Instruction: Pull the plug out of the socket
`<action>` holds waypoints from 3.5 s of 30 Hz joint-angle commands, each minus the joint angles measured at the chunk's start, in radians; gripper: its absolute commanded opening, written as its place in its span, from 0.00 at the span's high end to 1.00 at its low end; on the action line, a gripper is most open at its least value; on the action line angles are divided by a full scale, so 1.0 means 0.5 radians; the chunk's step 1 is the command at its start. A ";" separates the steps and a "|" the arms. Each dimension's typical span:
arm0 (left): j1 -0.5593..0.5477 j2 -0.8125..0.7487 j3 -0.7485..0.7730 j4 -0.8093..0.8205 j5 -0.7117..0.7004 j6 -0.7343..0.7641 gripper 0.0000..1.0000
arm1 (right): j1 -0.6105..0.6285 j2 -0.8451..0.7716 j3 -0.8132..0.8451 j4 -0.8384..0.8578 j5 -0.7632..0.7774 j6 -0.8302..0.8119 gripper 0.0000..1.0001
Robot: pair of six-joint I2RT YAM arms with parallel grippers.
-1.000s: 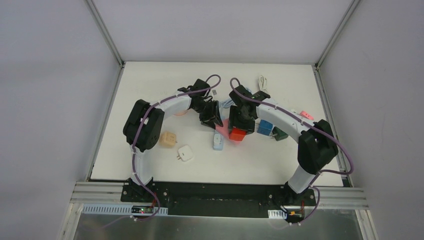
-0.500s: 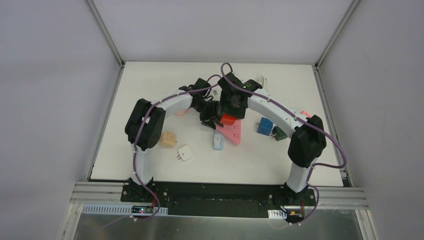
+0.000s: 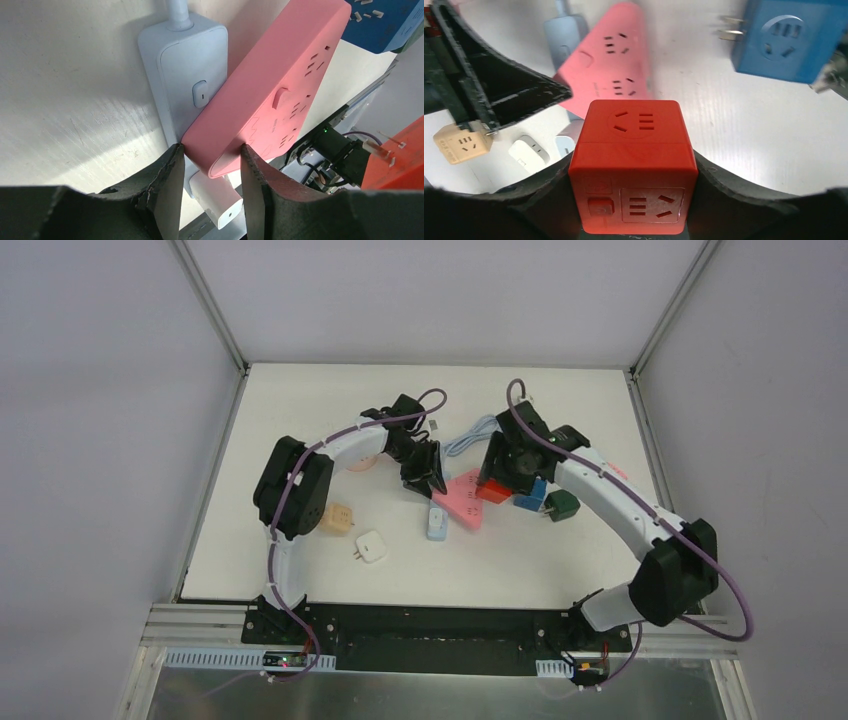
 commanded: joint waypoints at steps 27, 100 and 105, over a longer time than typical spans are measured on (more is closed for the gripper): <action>-0.121 -0.248 -0.047 0.027 -0.350 -0.220 0.26 | -0.086 -0.305 -0.645 -0.122 0.162 -0.024 0.09; -0.111 -0.299 -0.729 0.328 -0.256 -0.121 0.86 | 0.556 0.393 -0.044 0.633 -0.112 0.138 1.00; -0.109 -0.283 -0.785 0.311 -0.297 -0.136 0.89 | 0.537 0.376 -0.020 0.679 -0.222 0.143 1.00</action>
